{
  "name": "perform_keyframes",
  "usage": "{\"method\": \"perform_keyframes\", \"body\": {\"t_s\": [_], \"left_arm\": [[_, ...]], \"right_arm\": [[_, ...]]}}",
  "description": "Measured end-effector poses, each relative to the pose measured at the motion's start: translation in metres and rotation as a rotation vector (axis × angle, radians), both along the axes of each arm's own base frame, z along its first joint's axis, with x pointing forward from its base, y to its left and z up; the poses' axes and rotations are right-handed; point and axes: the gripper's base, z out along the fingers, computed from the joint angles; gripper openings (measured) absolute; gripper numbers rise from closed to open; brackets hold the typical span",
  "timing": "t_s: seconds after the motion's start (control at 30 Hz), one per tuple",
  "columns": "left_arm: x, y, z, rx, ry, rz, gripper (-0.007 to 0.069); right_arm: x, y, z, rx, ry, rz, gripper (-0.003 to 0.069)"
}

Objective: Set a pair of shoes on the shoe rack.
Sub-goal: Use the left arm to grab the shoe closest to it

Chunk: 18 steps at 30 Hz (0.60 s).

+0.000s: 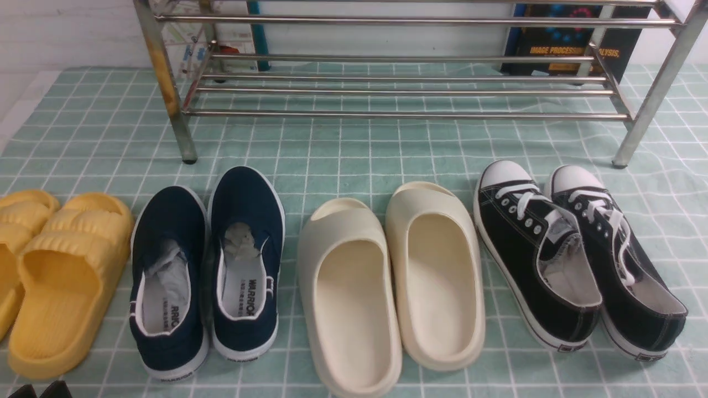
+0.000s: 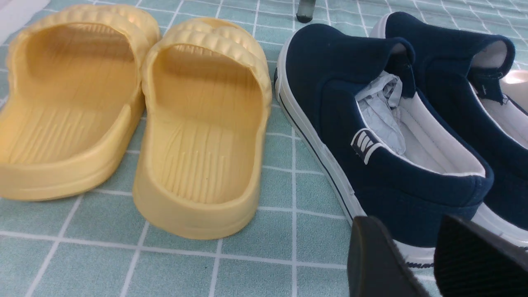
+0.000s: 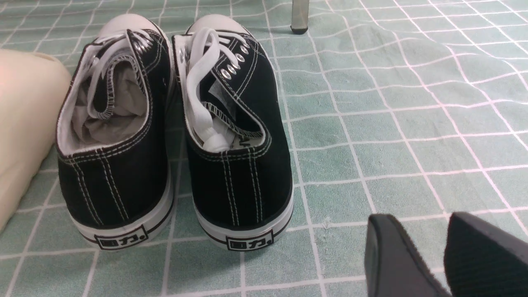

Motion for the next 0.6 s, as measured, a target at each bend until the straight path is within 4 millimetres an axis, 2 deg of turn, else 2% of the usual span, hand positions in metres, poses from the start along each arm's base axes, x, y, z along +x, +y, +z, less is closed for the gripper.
{"method": "perform_keyframes", "body": {"t_s": [0.6], "left_arm": [[0.0003,0.0001,0.001,-0.001,-0.011,0.001,0.0238]], "right_arm": [[0.0,0.0,0.0,0.0,0.0,0.0,0.0239]]}}
